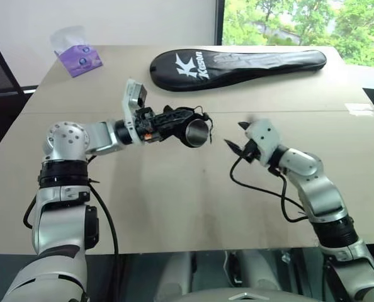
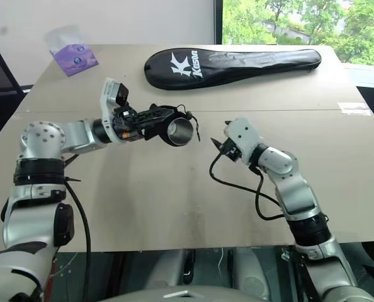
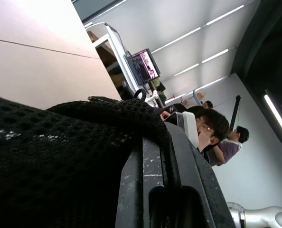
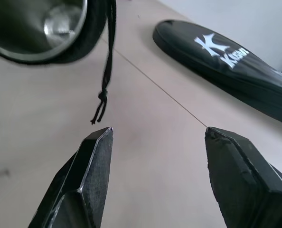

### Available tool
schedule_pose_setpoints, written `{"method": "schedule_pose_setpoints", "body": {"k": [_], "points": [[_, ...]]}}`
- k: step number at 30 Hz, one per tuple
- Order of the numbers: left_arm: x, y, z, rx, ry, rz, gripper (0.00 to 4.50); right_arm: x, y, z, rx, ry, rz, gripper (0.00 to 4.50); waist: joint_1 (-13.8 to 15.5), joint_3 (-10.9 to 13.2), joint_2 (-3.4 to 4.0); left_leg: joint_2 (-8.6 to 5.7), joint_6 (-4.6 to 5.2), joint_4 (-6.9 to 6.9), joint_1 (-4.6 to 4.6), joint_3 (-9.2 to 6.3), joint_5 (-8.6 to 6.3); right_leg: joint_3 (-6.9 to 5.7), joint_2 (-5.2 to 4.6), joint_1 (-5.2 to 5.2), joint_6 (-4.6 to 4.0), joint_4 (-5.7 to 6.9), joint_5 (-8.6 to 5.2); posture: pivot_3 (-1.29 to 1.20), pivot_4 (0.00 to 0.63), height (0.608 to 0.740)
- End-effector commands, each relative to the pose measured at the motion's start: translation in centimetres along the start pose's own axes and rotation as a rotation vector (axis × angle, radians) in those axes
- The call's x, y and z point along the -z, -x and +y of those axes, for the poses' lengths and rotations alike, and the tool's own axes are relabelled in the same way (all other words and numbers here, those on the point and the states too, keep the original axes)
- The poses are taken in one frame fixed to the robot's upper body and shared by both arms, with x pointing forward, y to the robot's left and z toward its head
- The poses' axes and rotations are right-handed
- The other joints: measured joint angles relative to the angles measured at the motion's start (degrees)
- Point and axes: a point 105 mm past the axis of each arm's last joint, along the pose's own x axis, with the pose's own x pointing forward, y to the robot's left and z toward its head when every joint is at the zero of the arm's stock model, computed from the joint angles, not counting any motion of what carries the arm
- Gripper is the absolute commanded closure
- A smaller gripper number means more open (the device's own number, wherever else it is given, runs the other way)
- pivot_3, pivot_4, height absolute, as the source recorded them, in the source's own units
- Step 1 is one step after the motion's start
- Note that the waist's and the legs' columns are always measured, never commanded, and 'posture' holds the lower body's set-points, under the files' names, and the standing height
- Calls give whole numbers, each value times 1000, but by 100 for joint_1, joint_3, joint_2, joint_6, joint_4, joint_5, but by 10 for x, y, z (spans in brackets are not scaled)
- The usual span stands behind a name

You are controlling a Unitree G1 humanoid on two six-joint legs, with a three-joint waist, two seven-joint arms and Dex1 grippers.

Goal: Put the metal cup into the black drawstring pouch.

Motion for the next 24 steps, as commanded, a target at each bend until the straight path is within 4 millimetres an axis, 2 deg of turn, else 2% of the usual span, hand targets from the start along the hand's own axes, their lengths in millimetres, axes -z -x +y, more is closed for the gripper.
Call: {"method": "schedule_pose_setpoints", "body": {"k": [1, 17, 24], "points": [[-8, 4, -15, 32, -48, -1, 4500, -23, -1, -3, -8, -40, -109, 1410, 1, 0, 0, 0, 0, 0, 0, -1, 0, 0, -3, 0, 0, 1, 0, 0, 150, 740], [-1, 7, -19, 25, -54, 13, 4500, -46, -13, 3, -74, -134, -192, 1410, 16, 0, 0, 3, 0, 1, 1, 0, 0, 2, -6, -3, 0, 5, 0, 0, 150, 740], [0, 5, -21, 37, -51, 15, 4500, -47, -20, 6, -92, -145, -192, 1410, 16, 0, 0, 3, 0, 1, 1, 0, 0, 3, -7, -4, 0, 5, 0, 0, 150, 740]]}}
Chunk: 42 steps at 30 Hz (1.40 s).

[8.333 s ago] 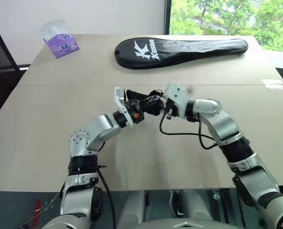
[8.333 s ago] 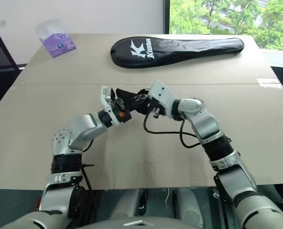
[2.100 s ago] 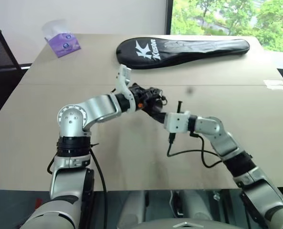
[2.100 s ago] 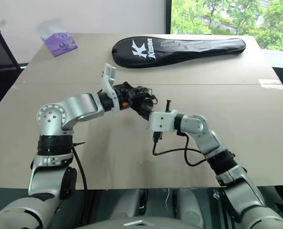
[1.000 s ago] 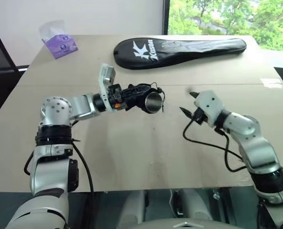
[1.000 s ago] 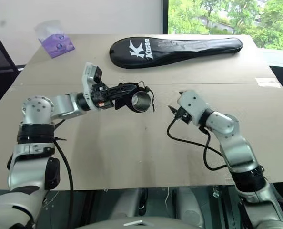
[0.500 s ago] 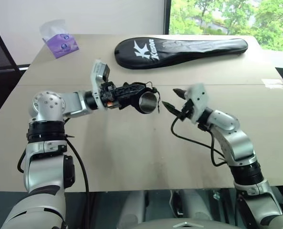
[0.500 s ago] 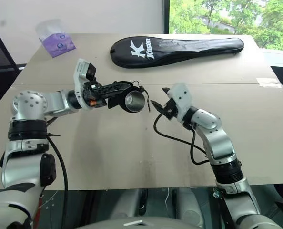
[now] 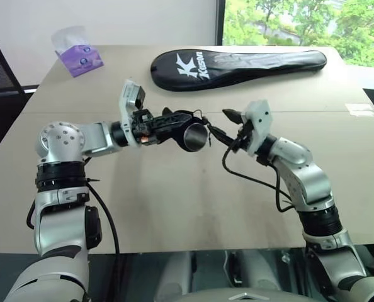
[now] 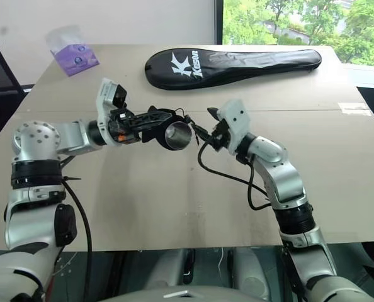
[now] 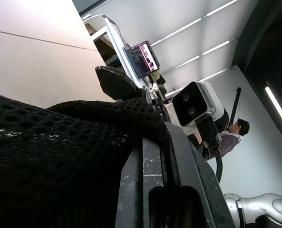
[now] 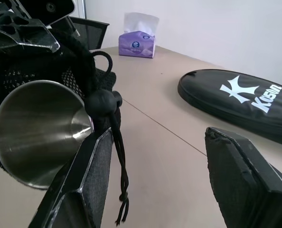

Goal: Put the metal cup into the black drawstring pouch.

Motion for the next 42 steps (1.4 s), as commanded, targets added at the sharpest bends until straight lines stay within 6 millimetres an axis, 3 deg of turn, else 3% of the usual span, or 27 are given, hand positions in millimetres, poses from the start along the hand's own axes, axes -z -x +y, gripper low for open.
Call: {"method": "schedule_pose_setpoints", "body": {"k": [1, 8, 10, 11, 15, 21, 23, 27, 30, 34, 36, 40, 42], "points": [[-5, 1, -14, 37, -48, -13, 4500, -12, -4, 5, -30, 7, -42, 1410, -1, 0, 0, 0, 0, 0, 0, 0, 0, 1, -2, 0, 0, 0, 0, 0, 150, 740], [-3, 1, -14, 40, -42, -13, 4500, -5, -5, 6, -48, -1, -5, 1410, 1, 0, 0, 0, 0, 0, 0, 0, 0, 0, -2, 0, 0, 1, 0, 0, 150, 740], [-2, 0, -15, 45, -41, -9, 4500, -3, -9, 8, -58, -5, 3, 2276, -6, 0, 0, 0, 0, 0, 0, 0, 0, 0, -2, 0, 0, 1, 0, 0, 150, 740], [-2, -1, -15, 46, -40, -8, 4500, -3, -11, 8, -60, -7, 3, 2428, -15, 0, 0, 0, 0, 0, 0, 0, 0, 0, -2, 0, 0, 1, 0, 0, 150, 740], [1, -1, -15, 48, -40, -9, 4500, -2, -13, 3, -35, 11, 16, 4421, -57, 0, 0, 0, 0, 0, 0, 0, 0, 0, -2, -1, 0, 2, 0, 0, 150, 740], [8, -1, 3, -42, -87, -62, 4500, -23, 5, -31, 86, 221, 61, 4421, -67, 1, 1, -1, 0, 1, 0, 1, 0, 2, -9, -1, 0, 1, 0, 0, 150, 740], [5, -3, 2, -3, -61, -124, 4500, -38, 12, -40, 101, 311, 75, 4421, -58, 1, 1, -2, 0, 1, 0, 1, 0, 4, -12, 0, 0, 1, 0, 0, 150, 740], [22, -15, 4, -14, -105, -110, 4500, -72, 21, -49, 104, 445, 83, 4421, -82, 0, 1, 1, -1, -2, -3, -1, 0, 17, -12, -2, 0, 0, 0, 0, 150, 740], [20, -24, 2, -7, -146, -176, 4500, -98, 24, -53, 89, 531, 83, 4421, -75, 0, 0, 1, 0, -4, -2, 1, 0, 21, -13, -2, 0, -3, 0, 0, 150, 740], [19, -39, -5, -4, -227, -193, 3368, -118, 24, -55, 70, 599, 90, 4500, -73, 0, 0, 1, 0, -3, -2, 1, -1, 21, -12, 0, 0, -3, 1, 0, 150, 740], [16, -45, -6, -21, -274, -218, 2498, -124, 23, -56, 60, 617, 92, 4500, -68, 0, 0, 0, 0, -3, -3, 1, -1, 22, -13, 0, 0, -4, 1, 0, 150, 740], [0, -42, 17, -232, -401, -313, 926, -130, 25, -59, 49, 644, 103, 4500, -59, 0, -1, 0, 1, -3, -2, 2, -1, 22, -13, 2, 0, -5, 1, 0, 150, 740], [-5, -37, 12, -253, -508, -334, 926, -136, 27, -63, 50, 674, 112, 4500, -70, 1, 0, 0, 1, -3, -3, 3, -1, 24, -11, 1, 0, -6, 1, 0, 150, 740]]}}
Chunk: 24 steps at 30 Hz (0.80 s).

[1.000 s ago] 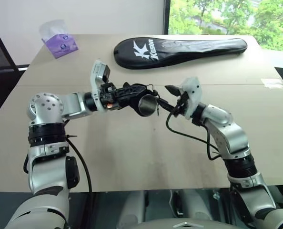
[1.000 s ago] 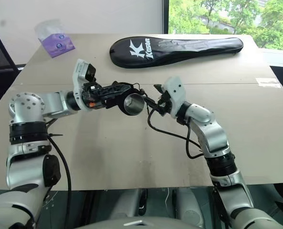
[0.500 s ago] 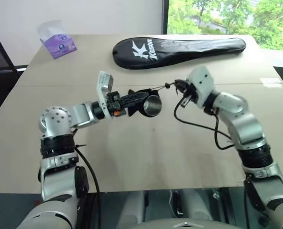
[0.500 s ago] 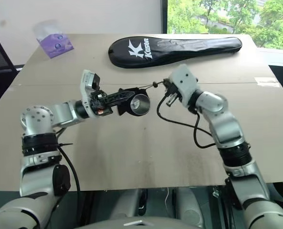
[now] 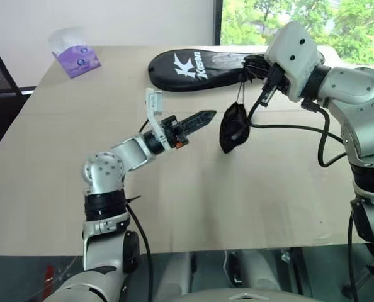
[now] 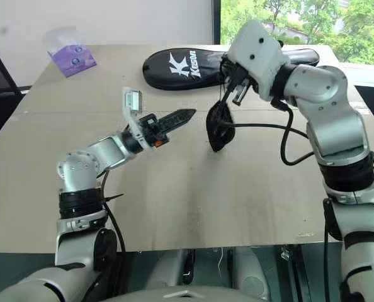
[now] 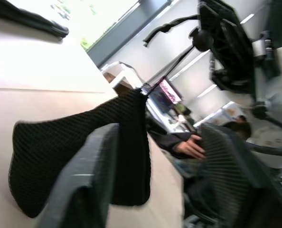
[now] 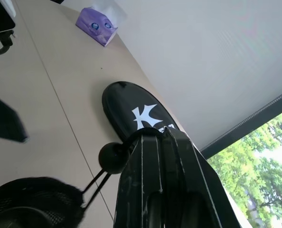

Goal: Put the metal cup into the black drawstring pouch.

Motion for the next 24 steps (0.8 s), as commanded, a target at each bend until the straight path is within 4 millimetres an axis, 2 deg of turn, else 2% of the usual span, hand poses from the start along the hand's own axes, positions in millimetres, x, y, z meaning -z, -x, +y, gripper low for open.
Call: {"method": "schedule_pose_setpoints", "body": {"k": [1, 4, 7, 11, 15, 24], "points": [[-21, 6, -7, -12, -199, -86, 926, -17, 9, -21, 36, 81, -26, 4500, -11, 0, 1, 0, 0, -1, 0, 1, 0, 1, 0, -1, 0, 0, 0, 0, 150, 740], [-41, -3, -14, -47, -387, -145, 926, -30, 12, -39, 46, 163, -30, 4500, 3, 2, 2, 0, 0, -2, -2, 1, 0, -2, 0, -3, 0, -3, 0, 0, 150, 740], [-53, -26, -35, -17, -517, -182, 926, -35, 12, -42, 22, 246, -14, 4500, 56, 2, 1, 0, 3, -2, -2, 0, -2, -4, 2, -2, 0, -5, 0, 0, 150, 740], [-40, -53, -54, 70, -571, -40, 926, -29, 11, -38, -12, 314, 13, 4500, 109, 2, 0, -2, 29, 1, -7, 0, -17, -9, 4, 5, 1, -18, 0, 0, 150, 740], [-42, -78, -68, 131, -535, -22, 926, -21, 10, -31, -37, 379, 29, 4500, 113, 3, 0, -5, 27, 3, -13, 0, -16, -23, 9, 4, 2, -23, 1, 0, 150, 740], [-46, -85, -82, 219, -523, -34, 926, -20, 12, -17, -48, 373, 15, 4500, 76, 5, 3, 3, 14, -11, -12, 7, -9, -22, 5, -4, 2, -28, 0, 0, 150, 740]]}}
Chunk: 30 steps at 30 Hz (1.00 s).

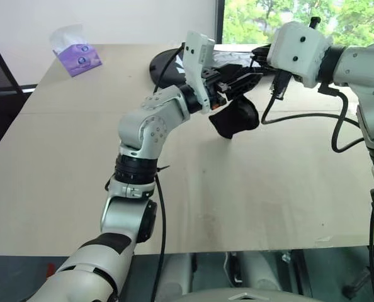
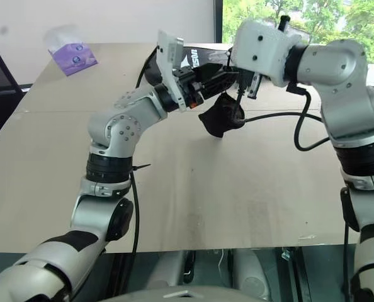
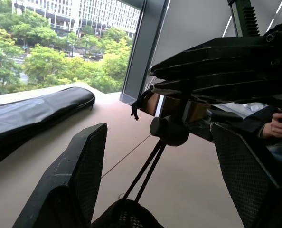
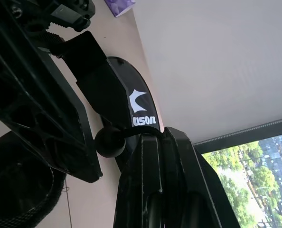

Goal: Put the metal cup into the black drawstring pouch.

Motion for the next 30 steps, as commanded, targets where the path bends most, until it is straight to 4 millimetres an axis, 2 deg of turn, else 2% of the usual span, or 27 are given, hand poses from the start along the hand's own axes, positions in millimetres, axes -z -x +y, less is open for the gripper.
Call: {"method": "schedule_pose_setpoints", "body": {"k": [1, 5, 6, 8, 10, 11, 16, 19, 20, 22, 24, 28, 30], "points": [[-17, -5, -7, 45, -26, -49, 926, -14, 9, -7, 42, 34, -34, 4500, 28, 0, 0, -1, 0, 1, 0, 0, 0, -1, 1, 0, 0, -1, 0, 0, 150, 740], [-18, -8, -10, 72, -30, -53, 1881, -15, 10, -5, 45, 26, -33, 4500, 48, 0, 0, -4, 0, 4, -1, -1, 0, -3, 1, 3, 0, -1, 0, 0, 150, 740], [-16, -8, -11, 78, -33, -46, 2395, -15, 11, -5, 47, 24, -32, 4500, 47, 0, 0, -4, 0, 4, -1, -2, 0, -4, 2, 2, 0, -1, 0, 0, 150, 740], [-14, -10, -12, 85, -33, -39, 3103, -15, 12, -6, 53, 19, -30, 4500, 46, 0, 0, -4, 0, 4, -1, -2, 0, -4, 1, 2, 0, -1, 0, 0, 150, 740], [-12, -10, -13, 95, -37, -33, 4107, -16, 13, -8, 64, 16, -30, 4500, 41, 0, 0, -4, 0, 4, -1, -2, 0, -4, 1, 2, 0, -1, 0, 0, 150, 740], [-11, -10, -13, 97, -38, -31, 4332, -17, 13, -8, 69, 15, -30, 4500, 36, 0, 0, -4, 0, 4, -1, -2, 0, -4, 2, 2, 0, -1, 0, 0, 150, 740], [15, -11, -3, 64, -9, 51, 4332, -27, 21, -38, 193, -17, -66, 4500, 38, 0, 1, -4, 0, 5, -1, -2, 0, -4, 3, 2, 0, 0, 0, 0, 150, 740], [43, 0, 10, 22, -2, 123, 4332, -27, 35, -77, 366, 9, -42, 4500, 29, 2, 3, -5, 0, 3, -1, 1, 0, -2, 3, 1, 0, 0, 0, 0, 150, 740], [48, 3, 12, 12, 4, 135, 4332, -25, 38, -85, 399, 16, -33, 4500, 35, 1, 3, -5, 0, 3, 0, 0, 0, -2, 2, 1, 0, 0, 0, 0, 150, 740], [71, 16, 24, -44, 4, 201, 4332, -11, 52, -105, 499, 29, 28, 4500, 38, 1, 3, -5, 0, 3, 0, 0, 0, -3, 3, 1, 0, 0, 0, 0, 150, 740], [85, 25, 31, -73, 1, 243, 4332, 5, 62, -115, 556, 27, 86, 4500, 39, 2, 3, -4, 0, 4, 0, -1, 0, -3, 1, 2, 0, -1, 0, 0, 150, 740], [95, 35, 43, -126, -37, 280, 4332, 30, 72, -118, 601, 9, 154, 4500, 44, 3, 5, -6, 1, 4, -1, 3, 0, -1, 1, 1, 0, 0, 0, 0, 150, 740], [100, 39, 49, -161, -80, 303, 4332, 43, 75, -113, 602, -22, 180, 4500, 45, 3, 5, -6, 1, 2, -2, 2, 0, -1, 1, 1, 0, -1, 0, 0, 150, 740]]}}
